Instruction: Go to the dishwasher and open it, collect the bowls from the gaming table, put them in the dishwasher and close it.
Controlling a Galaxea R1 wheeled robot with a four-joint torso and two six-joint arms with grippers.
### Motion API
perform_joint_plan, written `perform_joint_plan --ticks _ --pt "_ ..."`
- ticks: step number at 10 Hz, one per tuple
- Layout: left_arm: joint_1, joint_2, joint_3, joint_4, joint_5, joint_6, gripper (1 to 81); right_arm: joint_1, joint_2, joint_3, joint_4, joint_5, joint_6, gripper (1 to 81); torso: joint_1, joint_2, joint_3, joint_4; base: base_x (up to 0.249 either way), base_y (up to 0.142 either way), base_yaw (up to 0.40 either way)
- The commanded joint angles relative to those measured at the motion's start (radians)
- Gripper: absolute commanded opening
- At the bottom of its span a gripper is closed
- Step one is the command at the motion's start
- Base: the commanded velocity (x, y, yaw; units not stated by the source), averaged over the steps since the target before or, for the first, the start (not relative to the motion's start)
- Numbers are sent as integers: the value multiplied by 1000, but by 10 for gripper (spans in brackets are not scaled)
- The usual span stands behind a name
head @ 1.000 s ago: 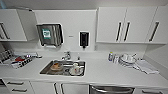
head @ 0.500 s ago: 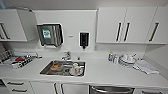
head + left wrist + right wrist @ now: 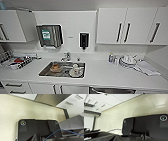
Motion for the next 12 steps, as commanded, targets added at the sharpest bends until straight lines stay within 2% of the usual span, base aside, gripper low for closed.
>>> perform_joint_plan --ticks 1,4,7,10,11,12 --pt "-49 -177 188 25 25 2 811 122 -173 178 54 -36 6 811 63 -97 2 0 0 0 0" --pt "-64 -435 489 26 -4 5 811 164 -227 214 71 -34 21 811 116 -180 -25 0 0 0 0" --pt "-64 -619 692 70 -30 3 811 206 -247 226 71 -37 50 811 183 -286 -27 0 0 0 0" --pt "-64 -739 833 141 -67 3 811 236 -273 232 73 -45 73 811 250 -392 -27 0 0 0 0" --pt "-64 -763 870 169 -67 2 811 249 -286 240 74 -46 75 811 269 -422 -62 0 0 0 0" --pt "-64 -786 901 179 -67 3 811 260 -301 251 73 -49 92 811 291 -458 -91 0 0 0 0"
